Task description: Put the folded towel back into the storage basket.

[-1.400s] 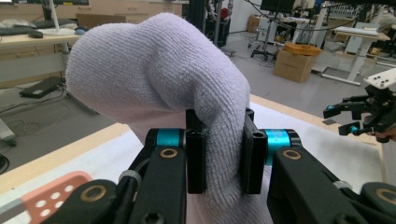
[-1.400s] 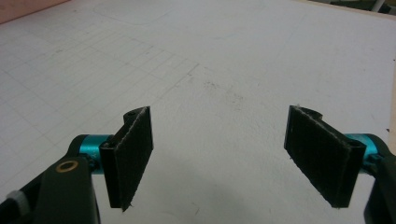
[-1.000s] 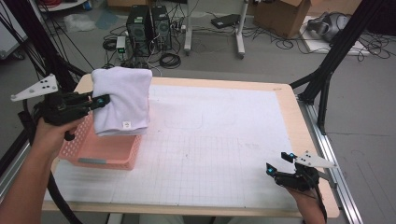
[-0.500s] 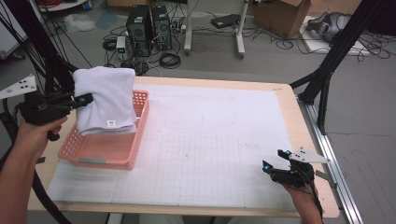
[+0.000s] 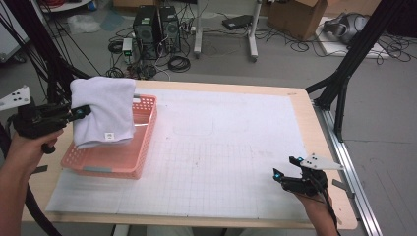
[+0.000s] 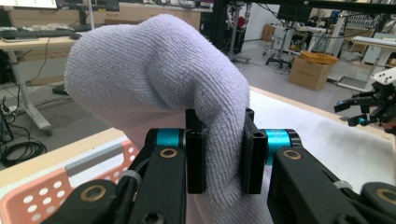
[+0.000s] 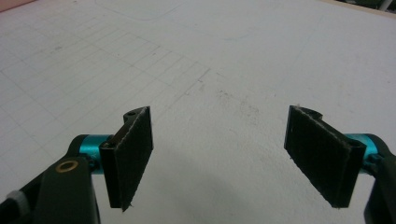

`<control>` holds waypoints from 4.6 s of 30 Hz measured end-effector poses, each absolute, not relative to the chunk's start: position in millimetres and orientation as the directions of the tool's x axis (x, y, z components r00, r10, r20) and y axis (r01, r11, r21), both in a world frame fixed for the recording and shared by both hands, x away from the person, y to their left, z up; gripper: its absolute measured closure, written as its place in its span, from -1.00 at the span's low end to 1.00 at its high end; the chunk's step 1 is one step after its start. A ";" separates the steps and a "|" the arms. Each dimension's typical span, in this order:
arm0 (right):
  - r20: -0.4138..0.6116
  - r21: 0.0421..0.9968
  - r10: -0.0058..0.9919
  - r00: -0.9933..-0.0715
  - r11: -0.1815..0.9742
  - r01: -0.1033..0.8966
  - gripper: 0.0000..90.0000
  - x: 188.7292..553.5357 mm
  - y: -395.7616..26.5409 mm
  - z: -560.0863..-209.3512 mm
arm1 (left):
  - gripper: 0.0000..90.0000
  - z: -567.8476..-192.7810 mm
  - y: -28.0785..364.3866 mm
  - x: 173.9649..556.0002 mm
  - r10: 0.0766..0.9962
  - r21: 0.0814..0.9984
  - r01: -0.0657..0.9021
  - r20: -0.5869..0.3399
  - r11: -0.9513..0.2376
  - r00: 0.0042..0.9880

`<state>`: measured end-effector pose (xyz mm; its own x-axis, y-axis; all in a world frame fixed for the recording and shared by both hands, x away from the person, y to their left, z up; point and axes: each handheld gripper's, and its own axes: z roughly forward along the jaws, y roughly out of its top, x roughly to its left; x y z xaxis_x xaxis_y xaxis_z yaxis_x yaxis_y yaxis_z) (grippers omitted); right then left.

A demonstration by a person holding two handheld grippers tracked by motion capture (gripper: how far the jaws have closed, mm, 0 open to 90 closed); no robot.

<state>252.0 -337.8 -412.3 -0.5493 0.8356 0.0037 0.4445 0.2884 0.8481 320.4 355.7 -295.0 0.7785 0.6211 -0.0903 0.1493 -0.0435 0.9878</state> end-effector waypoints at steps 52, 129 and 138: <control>-0.015 0.832 0.821 -0.570 0.327 0.448 -0.50 250.3 -330.1 -413.2 | 0.62 -370.7 334.1 363.8 0.652 0.925 0.351 -0.179 -0.143 0.737; 0.026 0.896 0.829 -0.558 0.229 0.381 -0.50 243.5 -338.8 -410.5 | -0.58 -349.8 221.9 314.8 0.735 0.977 0.214 -0.162 0.024 0.659; 0.020 0.903 0.831 -0.556 0.224 0.368 -0.50 243.4 -342.0 -409.4 | -0.57 -354.9 171.8 298.5 0.654 0.982 0.189 -0.134 -0.014 0.745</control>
